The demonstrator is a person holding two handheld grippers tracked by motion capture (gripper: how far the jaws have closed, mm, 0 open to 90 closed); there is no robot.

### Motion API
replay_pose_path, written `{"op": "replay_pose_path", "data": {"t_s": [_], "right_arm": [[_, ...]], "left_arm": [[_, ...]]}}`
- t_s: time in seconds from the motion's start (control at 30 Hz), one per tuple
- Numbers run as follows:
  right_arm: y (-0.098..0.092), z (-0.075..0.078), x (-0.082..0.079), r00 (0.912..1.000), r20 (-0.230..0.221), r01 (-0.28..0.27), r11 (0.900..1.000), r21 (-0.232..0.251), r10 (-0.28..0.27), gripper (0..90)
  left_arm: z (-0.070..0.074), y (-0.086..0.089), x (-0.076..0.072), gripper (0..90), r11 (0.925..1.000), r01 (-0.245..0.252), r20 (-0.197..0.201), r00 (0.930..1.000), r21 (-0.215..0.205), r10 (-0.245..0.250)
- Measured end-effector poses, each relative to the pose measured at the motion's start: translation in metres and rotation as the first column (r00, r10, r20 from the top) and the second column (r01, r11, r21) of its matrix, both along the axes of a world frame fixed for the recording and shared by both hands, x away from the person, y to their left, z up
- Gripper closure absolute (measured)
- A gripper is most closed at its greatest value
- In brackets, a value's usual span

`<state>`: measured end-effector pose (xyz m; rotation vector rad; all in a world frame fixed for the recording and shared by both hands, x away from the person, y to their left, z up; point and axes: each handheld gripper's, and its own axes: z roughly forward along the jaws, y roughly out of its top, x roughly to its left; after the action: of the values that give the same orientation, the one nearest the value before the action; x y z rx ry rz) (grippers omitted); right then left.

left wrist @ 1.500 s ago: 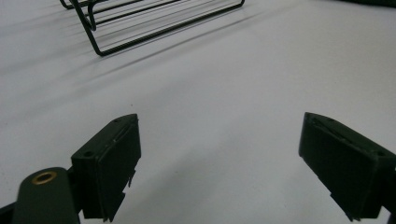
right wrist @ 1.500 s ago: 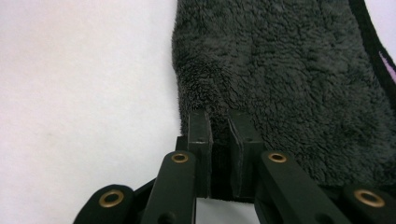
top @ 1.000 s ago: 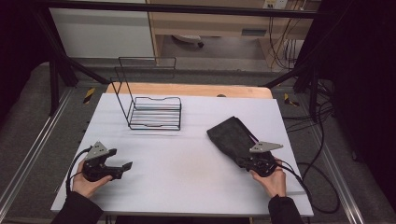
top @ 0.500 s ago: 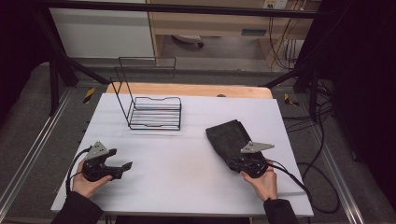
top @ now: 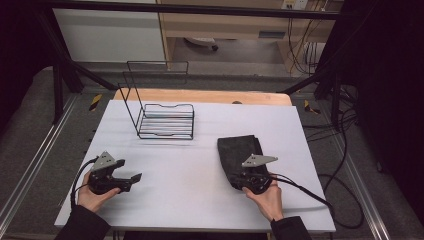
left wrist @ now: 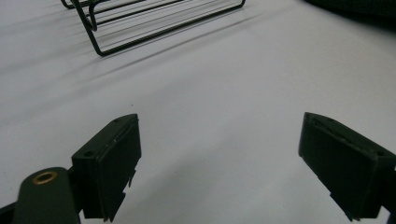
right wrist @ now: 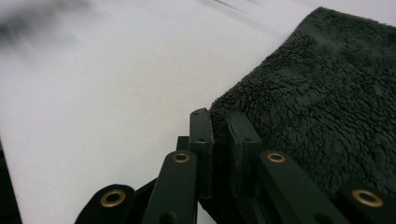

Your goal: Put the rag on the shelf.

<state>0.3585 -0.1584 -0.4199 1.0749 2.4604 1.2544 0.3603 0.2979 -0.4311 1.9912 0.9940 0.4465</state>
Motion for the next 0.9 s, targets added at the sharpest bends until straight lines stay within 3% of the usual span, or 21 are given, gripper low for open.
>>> {"op": "replay_pose_path", "data": {"t_s": [0.73,0.9], "right_arm": [[0.046,-0.001,-0.013,0.9971,-0.005,-0.075,0.996,0.048,0.076,82.3],[0.053,-0.003,-0.016,0.9958,-0.004,-0.092,0.995,0.041,0.092,82.2]], "left_arm": [[0.0,0.0,0.0,13.0,1.0,-0.005,-0.007,1.0,0.0,0.005],[0.0,0.0,0.0,13.0,1.0,-0.006,-0.009,0.9999,-0.001,0.006]]}}
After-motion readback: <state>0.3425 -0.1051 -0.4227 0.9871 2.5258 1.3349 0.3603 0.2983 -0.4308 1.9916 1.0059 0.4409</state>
